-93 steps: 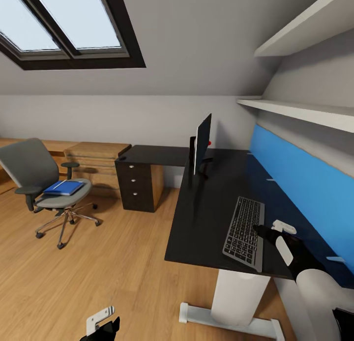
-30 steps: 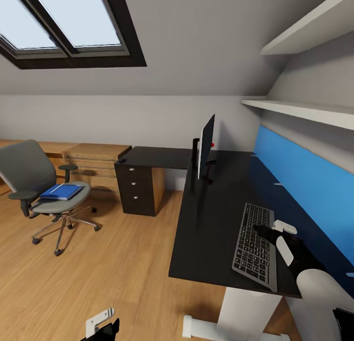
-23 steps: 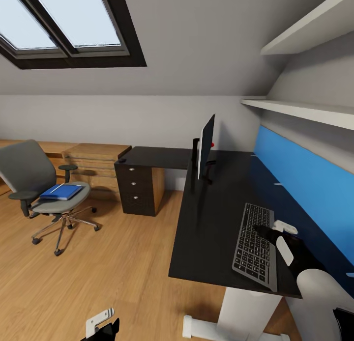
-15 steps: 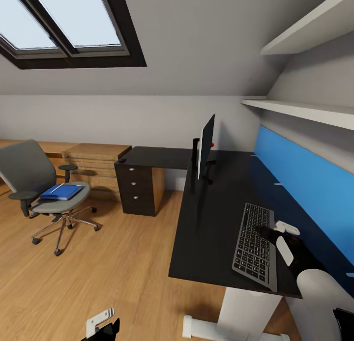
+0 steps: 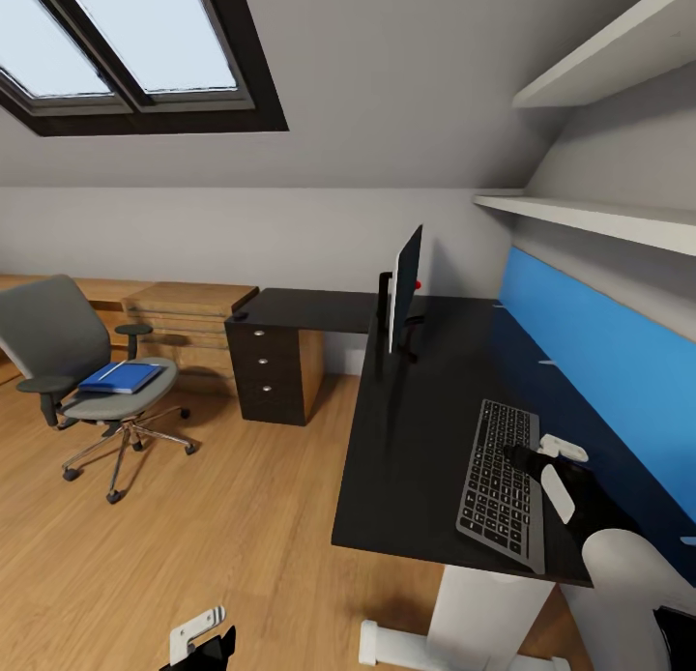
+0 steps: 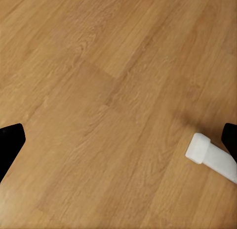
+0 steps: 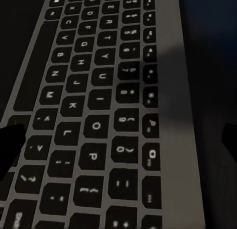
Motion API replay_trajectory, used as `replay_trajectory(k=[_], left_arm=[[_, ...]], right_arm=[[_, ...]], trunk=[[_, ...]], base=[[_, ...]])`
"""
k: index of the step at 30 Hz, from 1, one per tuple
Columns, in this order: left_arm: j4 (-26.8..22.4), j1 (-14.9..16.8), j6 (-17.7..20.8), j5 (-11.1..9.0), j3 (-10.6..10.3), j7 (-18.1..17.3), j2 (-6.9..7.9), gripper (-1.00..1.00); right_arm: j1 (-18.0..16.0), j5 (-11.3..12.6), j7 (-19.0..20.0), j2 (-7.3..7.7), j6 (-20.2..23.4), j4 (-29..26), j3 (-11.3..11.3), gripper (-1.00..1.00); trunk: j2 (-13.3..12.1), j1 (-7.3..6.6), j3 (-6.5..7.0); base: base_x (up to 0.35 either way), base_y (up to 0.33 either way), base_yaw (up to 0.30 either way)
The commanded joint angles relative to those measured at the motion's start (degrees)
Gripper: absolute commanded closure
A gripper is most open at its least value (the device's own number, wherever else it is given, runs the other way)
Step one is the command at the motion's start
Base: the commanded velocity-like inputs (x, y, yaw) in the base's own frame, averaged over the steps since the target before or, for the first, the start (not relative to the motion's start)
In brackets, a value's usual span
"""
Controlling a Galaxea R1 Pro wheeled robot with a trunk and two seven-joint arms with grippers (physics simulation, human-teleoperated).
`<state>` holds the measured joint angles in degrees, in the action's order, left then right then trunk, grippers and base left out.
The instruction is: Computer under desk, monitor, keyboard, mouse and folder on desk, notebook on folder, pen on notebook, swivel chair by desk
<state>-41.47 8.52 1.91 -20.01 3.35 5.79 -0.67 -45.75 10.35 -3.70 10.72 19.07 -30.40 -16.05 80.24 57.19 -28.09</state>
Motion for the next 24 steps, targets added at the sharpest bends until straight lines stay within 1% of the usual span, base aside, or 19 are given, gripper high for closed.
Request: replay_trajectory(k=[1,13,24], left_arm=[[-0.1,0.01,0.2,-0.56,0.07,0.1,-0.03,-1.0],[-0.1,0.0,0.2,-0.63,0.08,0.15,-0.03,-1.0],[-0.1,0.01,0.2,-0.65,0.15,0.11,-0.03,-1.0]], right_arm=[[-0.02,0.61,-0.32,0.0,0.27,-0.1,0.15,-1.0],[-0.04,0.63,-0.34,0.0,0.27,-0.1,0.64,-1.0],[-0.01,0.63,-0.34,0.0,0.27,-0.1,0.67,-1.0]], trunk=[[0.44,0.22,-0.24],[5.25,2.85,-2.4],[5.25,2.85,-2.4]], base=[[0.0,0.0,0.0],[0.0,0.0,0.0],[0.0,0.0,0.0]])
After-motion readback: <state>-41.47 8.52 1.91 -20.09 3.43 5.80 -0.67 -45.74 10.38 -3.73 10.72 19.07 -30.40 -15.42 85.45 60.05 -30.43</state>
